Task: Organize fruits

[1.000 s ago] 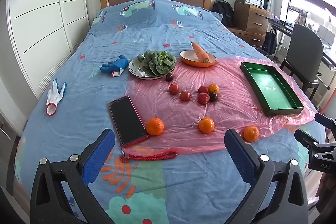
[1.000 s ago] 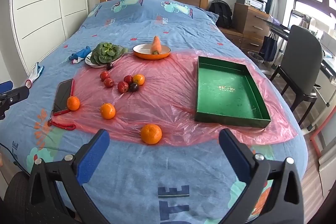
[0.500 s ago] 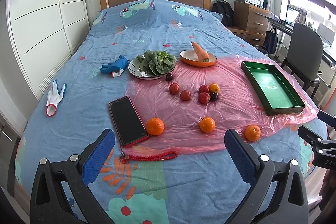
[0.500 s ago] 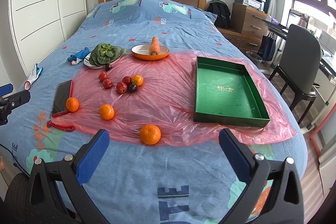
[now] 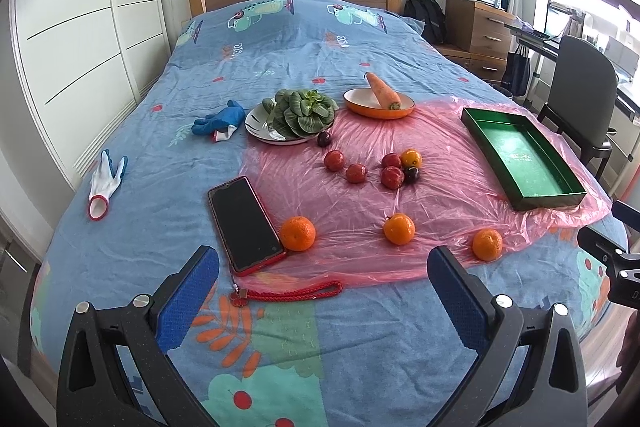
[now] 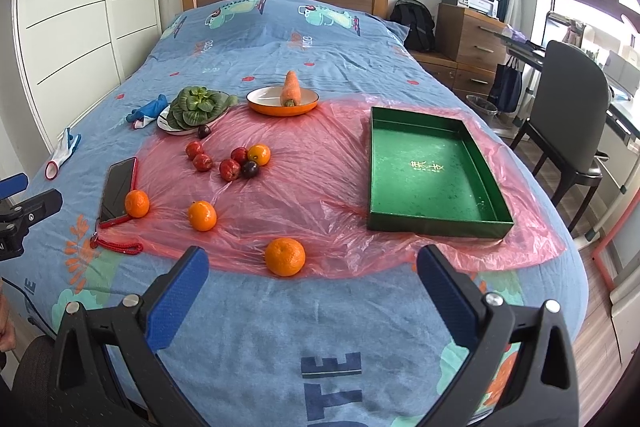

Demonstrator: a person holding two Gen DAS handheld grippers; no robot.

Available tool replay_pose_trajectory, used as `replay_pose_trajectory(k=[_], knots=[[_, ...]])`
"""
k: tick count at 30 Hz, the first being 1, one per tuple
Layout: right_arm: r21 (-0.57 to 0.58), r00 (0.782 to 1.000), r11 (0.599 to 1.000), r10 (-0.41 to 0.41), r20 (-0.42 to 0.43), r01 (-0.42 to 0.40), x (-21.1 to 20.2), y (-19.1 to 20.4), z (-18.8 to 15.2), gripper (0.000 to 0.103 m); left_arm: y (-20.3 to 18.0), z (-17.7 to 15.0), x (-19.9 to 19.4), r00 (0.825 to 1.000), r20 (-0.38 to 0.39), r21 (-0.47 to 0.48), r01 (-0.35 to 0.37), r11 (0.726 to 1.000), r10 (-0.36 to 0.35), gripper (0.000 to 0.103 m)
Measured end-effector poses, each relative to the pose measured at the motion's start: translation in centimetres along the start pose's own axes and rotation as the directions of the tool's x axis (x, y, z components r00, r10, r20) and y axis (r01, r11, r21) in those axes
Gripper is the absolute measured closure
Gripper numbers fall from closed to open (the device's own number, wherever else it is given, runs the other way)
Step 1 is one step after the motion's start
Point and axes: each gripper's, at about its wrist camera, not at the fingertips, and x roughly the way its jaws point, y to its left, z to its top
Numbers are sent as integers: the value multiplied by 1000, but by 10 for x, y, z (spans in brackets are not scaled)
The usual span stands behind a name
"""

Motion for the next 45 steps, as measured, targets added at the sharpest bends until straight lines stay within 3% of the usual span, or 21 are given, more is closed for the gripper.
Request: replay_pose_trajectory(k=[45], knots=[[-2, 1000, 1000, 17, 12, -17, 1, 16, 8, 0, 23, -1, 8, 999, -21, -68, 45, 997, -46, 1]])
